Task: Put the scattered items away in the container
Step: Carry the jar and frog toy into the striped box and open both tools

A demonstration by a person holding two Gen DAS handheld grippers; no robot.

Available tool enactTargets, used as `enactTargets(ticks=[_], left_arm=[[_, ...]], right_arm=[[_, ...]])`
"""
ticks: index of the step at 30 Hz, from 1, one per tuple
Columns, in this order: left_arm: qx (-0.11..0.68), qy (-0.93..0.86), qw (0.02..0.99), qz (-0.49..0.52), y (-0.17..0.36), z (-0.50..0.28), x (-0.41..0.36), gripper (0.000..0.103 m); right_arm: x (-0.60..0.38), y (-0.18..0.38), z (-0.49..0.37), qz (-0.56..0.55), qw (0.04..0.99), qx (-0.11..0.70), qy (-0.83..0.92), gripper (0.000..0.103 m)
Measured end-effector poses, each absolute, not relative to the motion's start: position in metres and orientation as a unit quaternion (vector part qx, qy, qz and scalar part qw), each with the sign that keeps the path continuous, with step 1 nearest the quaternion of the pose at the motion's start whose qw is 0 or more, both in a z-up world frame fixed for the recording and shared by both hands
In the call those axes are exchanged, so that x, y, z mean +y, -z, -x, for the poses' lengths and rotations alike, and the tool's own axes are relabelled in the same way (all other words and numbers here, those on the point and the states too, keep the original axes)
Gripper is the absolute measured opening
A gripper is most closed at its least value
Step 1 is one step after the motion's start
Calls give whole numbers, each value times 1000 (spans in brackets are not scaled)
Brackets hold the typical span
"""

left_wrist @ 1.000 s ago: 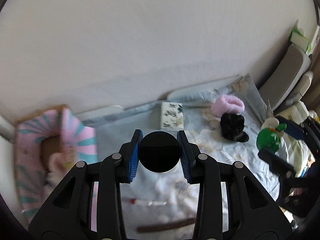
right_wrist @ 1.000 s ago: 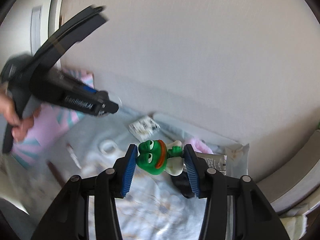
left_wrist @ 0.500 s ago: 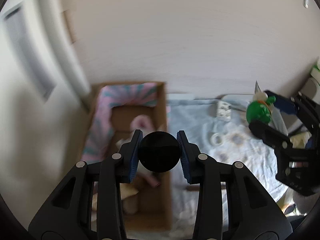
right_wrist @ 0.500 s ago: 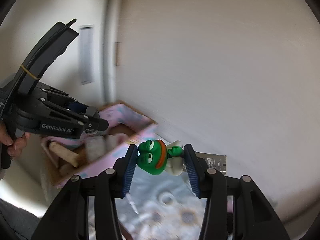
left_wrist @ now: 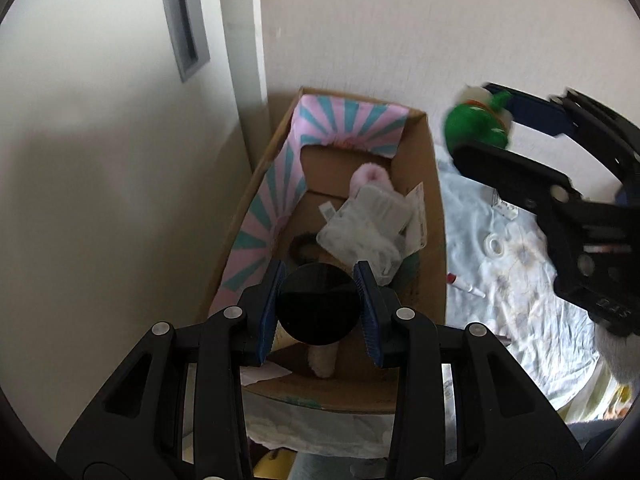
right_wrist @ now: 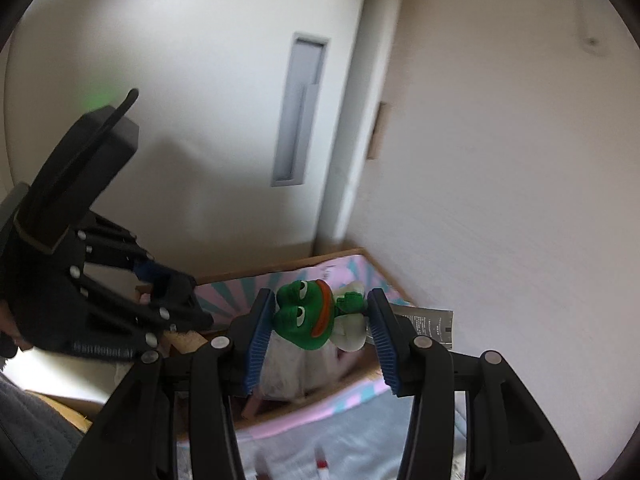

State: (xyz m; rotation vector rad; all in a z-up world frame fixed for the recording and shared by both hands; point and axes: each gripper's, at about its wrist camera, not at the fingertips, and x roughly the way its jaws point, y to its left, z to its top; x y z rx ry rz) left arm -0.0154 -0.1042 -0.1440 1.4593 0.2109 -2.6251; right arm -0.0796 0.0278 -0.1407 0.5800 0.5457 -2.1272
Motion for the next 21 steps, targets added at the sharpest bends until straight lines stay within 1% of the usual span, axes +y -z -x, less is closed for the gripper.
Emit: enactTargets(ticks=[6,11,18,19,20,21], left_arm=[[74,864,57,-496,157,23,-104,32],[80,857,52,-507,170,31,-107,32],[81,851,51,-516,178,36,-108,33],[80,851,51,-517,178,37,-108,41],[79,851,51,-517,178,37,-108,64],[77,852,55,-515,178,37,-108,77]], right_arm=[[6,168,98,-254,448,248,821,43],[-1,186,111,-285,457,257,802,43],[-5,195,120,-296,462,259,795,44],[-5,192,120,-299,461,262,794,44],[-6,193,120,-301,457,267,793,44],[-9,195,122,-301,453,272,793,44]])
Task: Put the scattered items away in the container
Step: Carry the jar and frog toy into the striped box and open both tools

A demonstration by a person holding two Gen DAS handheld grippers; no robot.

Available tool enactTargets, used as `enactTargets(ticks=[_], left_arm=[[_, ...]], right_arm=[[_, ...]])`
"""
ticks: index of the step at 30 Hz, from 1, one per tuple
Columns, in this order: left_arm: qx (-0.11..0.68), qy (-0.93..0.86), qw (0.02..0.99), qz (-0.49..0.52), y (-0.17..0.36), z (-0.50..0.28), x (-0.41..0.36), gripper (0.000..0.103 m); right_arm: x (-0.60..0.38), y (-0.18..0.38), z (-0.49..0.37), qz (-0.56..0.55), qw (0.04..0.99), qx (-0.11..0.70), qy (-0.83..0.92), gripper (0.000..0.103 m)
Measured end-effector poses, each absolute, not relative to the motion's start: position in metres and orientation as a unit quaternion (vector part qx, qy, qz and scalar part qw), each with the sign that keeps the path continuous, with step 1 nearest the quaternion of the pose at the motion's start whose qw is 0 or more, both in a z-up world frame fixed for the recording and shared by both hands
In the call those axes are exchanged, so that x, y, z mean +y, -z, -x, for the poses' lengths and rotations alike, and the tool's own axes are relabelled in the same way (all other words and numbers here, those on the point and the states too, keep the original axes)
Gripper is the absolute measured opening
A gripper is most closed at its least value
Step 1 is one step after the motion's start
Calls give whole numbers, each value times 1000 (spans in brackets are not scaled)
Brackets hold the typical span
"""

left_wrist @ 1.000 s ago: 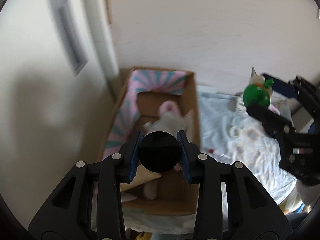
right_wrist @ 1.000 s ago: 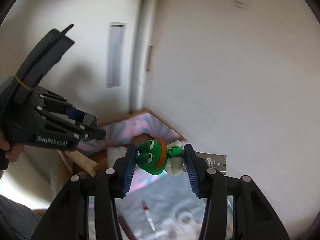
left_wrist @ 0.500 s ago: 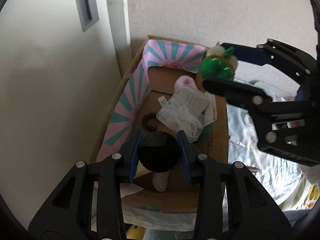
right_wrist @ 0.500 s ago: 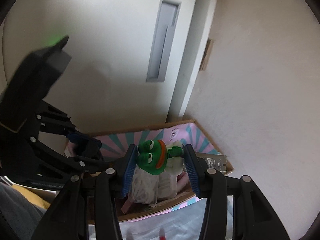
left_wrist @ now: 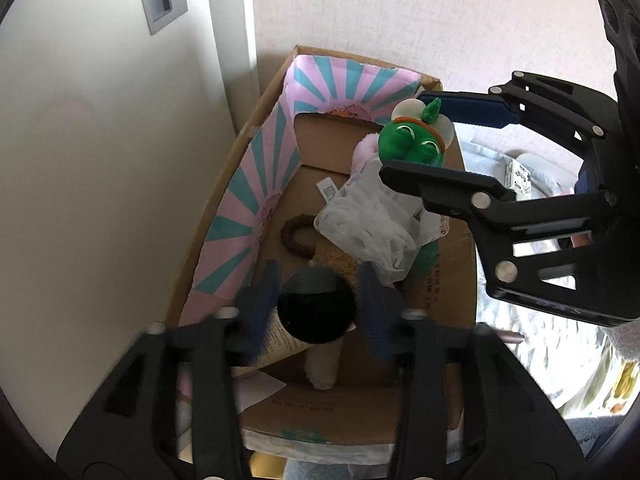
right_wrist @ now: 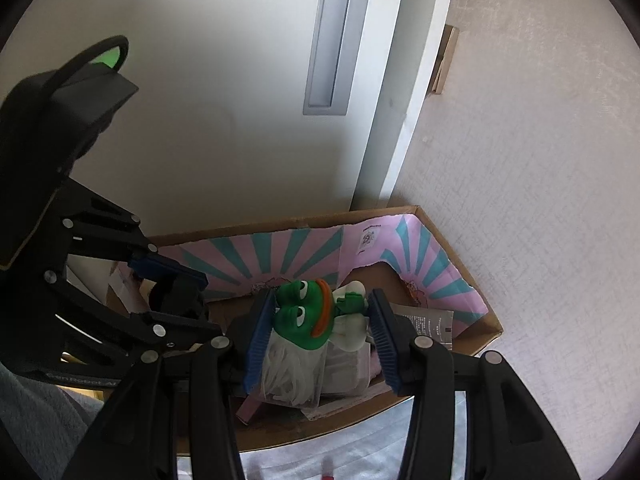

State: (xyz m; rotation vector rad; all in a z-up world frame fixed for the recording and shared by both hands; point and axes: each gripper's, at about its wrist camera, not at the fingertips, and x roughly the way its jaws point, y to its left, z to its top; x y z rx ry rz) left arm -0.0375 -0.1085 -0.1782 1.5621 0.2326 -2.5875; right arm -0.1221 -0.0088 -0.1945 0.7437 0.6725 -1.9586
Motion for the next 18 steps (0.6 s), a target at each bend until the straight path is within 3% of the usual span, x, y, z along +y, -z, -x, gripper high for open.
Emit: enactTargets(ticks=[1,2,4,8,18], left_arm=[[73,855,63,-509,176,37,-109,97],[72,859,65,-503,174,35,-109,101],[75,865,57,-493,168,33,-109,101],[64,864,61,-496,167,32,-107,101],[56,867,51,-492,162,22,-103,101]], right_arm=[[-10,196,123,-302,450,278,793,44],[-11,197,122,-300,446,283,794,44],[-10,194,121,-292,448,279,798,45],[-5,183,120,-280,453,257,806,59],[3,171,109,-274,435,259,818,59]])
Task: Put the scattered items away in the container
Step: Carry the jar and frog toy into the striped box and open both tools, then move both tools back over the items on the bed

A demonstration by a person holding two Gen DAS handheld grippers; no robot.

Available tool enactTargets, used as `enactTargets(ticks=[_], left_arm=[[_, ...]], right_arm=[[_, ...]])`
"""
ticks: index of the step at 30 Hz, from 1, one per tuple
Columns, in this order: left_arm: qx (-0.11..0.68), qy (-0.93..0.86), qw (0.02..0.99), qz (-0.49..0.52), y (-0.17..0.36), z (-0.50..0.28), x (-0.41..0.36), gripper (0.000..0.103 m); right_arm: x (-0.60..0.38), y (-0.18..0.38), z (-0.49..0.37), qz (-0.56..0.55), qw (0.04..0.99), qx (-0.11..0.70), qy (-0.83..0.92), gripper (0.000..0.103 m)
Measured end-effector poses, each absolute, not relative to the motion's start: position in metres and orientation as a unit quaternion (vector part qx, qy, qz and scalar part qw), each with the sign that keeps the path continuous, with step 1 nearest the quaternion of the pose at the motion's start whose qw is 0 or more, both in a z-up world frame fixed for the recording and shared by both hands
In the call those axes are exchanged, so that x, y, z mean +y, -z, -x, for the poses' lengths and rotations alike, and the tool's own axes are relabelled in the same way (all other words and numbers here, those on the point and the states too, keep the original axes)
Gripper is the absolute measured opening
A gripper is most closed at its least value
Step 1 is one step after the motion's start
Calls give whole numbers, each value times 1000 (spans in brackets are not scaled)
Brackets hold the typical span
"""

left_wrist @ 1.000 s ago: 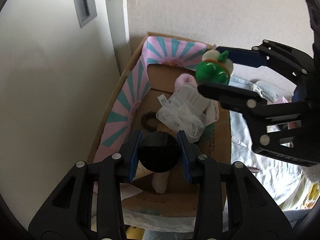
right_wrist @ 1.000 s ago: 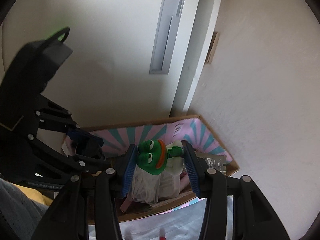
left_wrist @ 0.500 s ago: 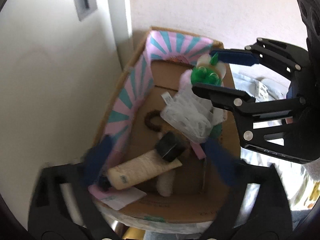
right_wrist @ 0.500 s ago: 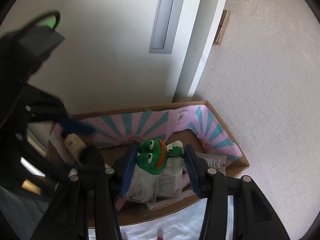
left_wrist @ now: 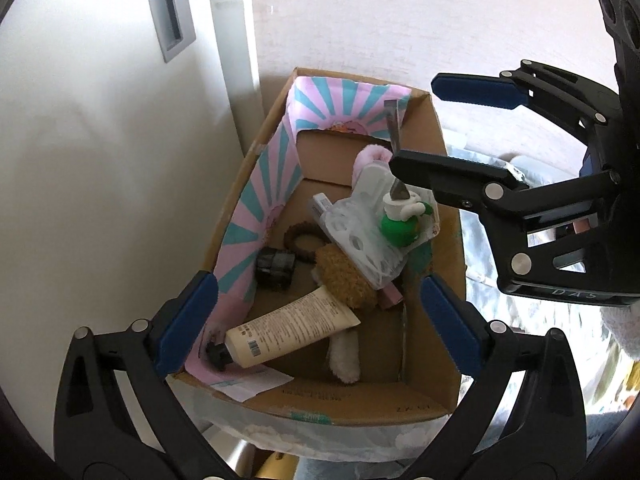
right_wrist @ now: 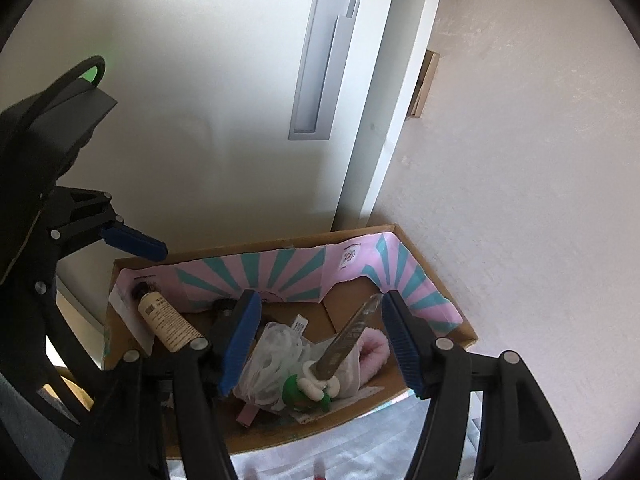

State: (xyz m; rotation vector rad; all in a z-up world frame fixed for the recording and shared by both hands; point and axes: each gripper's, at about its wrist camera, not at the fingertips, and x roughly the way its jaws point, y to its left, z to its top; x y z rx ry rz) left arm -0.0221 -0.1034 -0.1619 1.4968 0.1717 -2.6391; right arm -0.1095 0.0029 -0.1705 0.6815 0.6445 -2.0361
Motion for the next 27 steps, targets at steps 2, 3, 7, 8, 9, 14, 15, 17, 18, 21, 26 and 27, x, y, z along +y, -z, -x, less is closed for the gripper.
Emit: enactTargets(ticks=[2,3,7,8,9,14,15,17,18,21,26,27], left_arm=[[55,869,50,-489,159,20,-102,101],[52,870,50,-488,158,19,-101,101],[36,871,57,-487,153,15,-98,101],[34,871,58,-486,151,13,-98,101],[33,872,59,-485,150,12,-98,101],[49,878,51,-474,134,9,-104,101],[53,880,47,-470,130,10,-105,101],[54,884,39,-463,121,12,-103,101],[52,886,35,-459,117,14,-101,101],[41,893,20,-448,106,19,-89,101],[15,898,-19,-439,95,30,-57,101],[9,898,-28,-439,94,33,-49,101]], right_arm=[[6,170,107,-274,430,257,821,59],[8,169,106,-274,428,256,822,59],[15,166,102,-276,418,249,829,59],[18,165,102,-280,412,247,831,59],[20,163,101,-282,407,244,834,59],[49,150,103,-286,375,210,856,59],[57,148,104,-288,366,204,861,59],[76,144,106,-292,345,194,871,59],[87,142,107,-293,333,190,876,59],[124,137,108,-296,288,178,893,59],[191,134,103,-308,210,131,918,59],[205,135,101,-312,194,119,922,59]])
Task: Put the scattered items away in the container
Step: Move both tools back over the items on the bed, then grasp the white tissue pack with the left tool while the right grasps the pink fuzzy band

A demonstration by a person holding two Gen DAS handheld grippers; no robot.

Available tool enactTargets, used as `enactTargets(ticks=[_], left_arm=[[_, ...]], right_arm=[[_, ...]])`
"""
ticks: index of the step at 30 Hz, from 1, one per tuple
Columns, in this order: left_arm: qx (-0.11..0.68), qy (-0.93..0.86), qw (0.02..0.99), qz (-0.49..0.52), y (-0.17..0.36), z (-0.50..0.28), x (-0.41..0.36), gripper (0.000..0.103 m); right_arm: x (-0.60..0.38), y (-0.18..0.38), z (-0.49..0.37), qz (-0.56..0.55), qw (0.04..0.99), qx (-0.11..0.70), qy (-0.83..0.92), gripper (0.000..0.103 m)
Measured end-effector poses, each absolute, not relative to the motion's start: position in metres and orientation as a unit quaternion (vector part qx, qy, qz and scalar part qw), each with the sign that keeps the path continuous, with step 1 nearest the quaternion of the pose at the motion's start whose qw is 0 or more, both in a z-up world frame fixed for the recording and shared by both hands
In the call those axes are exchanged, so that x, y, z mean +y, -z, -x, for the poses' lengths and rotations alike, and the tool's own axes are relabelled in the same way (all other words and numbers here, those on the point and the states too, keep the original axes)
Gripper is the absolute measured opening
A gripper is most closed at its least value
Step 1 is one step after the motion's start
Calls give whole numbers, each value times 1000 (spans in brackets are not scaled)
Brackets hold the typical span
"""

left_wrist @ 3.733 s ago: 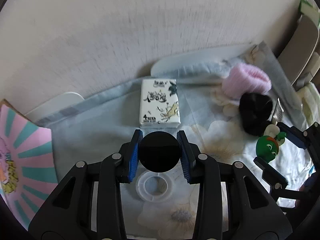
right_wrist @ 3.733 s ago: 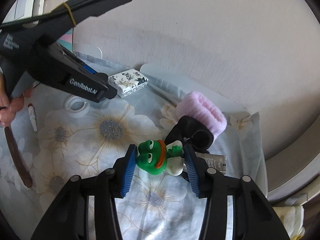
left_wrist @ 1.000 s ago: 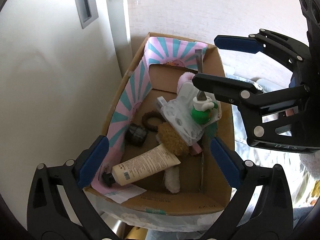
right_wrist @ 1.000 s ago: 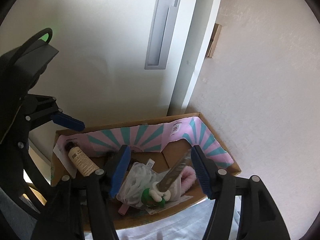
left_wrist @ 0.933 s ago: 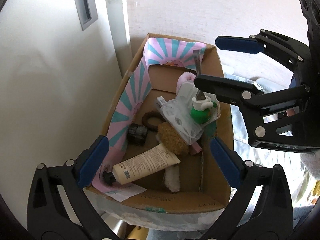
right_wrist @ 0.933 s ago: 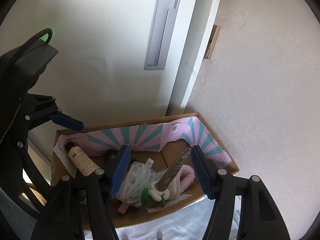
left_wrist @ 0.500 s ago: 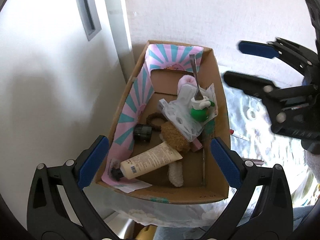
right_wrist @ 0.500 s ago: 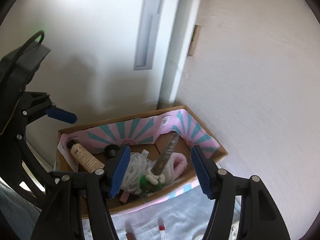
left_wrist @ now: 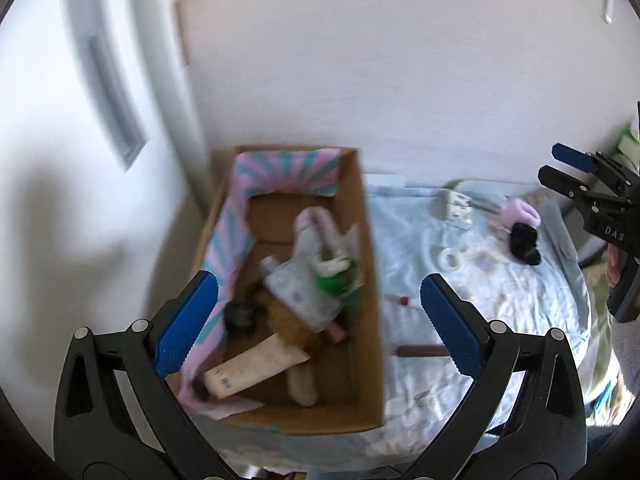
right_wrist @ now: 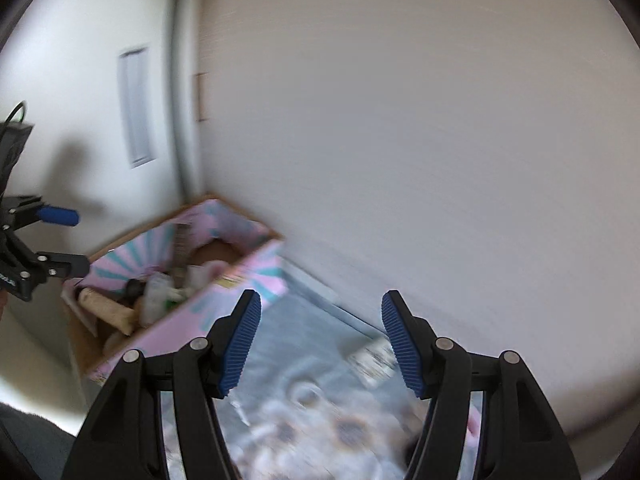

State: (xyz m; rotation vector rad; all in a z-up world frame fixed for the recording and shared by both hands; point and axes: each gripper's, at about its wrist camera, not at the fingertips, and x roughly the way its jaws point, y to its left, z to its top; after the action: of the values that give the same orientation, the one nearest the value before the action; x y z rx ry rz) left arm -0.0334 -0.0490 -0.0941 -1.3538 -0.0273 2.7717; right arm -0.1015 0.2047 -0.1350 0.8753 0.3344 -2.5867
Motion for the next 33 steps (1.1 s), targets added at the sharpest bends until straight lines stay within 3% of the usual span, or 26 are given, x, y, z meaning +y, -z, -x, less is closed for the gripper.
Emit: enactTargets(ticks=[6,19,33], left_arm=[[23,-895,86,437,90,52,3,101],[57,-863,161,475,121,119,97,101],[67,-822,156,544,217,214,163,101]], right_arm=[[271,142,83,-329,115,69,935,59],[334,174,68,-372,35,44,926,60],[376,245,151,-444,84,40,891,60]])
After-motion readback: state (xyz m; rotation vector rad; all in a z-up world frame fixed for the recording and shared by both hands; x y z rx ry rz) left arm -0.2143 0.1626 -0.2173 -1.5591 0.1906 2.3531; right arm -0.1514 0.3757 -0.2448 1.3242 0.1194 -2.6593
